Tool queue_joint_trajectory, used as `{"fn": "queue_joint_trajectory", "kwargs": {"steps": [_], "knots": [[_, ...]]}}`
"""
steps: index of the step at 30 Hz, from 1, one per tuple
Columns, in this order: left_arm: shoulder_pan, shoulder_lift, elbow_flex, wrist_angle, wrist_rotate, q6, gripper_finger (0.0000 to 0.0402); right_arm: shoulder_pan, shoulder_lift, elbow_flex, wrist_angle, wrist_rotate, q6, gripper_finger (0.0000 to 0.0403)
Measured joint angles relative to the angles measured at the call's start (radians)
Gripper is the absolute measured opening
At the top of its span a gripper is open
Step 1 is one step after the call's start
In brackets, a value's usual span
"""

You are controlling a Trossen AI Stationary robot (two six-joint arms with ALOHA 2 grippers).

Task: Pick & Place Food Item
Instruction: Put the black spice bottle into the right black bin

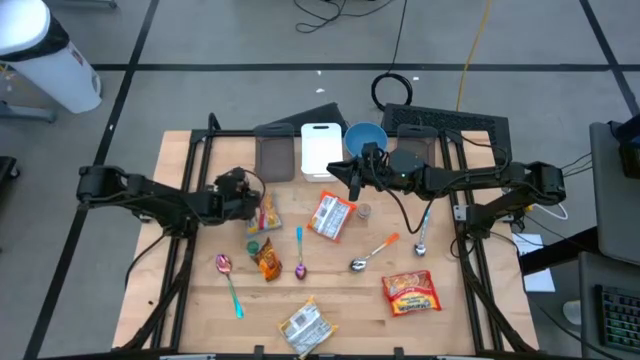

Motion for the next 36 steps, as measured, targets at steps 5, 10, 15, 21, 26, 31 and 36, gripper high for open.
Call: {"fn": "queue_joint_trajectory", "kwargs": {"steps": [5,10,15,21,26,31,36], "knots": [[0.000,-0.117,0.000,0.036,0.151,0.187,0.0186,0.000,0.000,0.000,0.000,0.000,-0.027,0.0061],[0.000,-0.294,0.007,0.065,0.319,0.336,0.0186,-0.010,0.000,0.000,0.001,0.000,-0.030,0.0061],[-0.001,-0.463,0.069,0.030,0.412,0.433,0.0186,-0.028,0.000,0.000,0.001,0.000,-0.030,0.0061],[0.014,-0.575,0.197,-0.077,0.518,0.538,0.0186,-0.057,0.000,0.000,0.013,-0.001,-0.021,0.0061],[0.060,-0.570,0.304,-0.122,0.736,0.558,0.0186,-0.082,0.000,0.000,0.076,-0.100,-0.016,0.0063],[0.100,-0.509,0.405,-0.135,0.870,0.576,0.0186,-0.104,0.000,0.000,0.100,-0.208,0.086,0.0090],[0.138,-0.413,0.478,-0.129,0.997,0.630,0.0186,-0.099,0.015,0.000,0.134,-0.238,0.135,0.0160]]}}
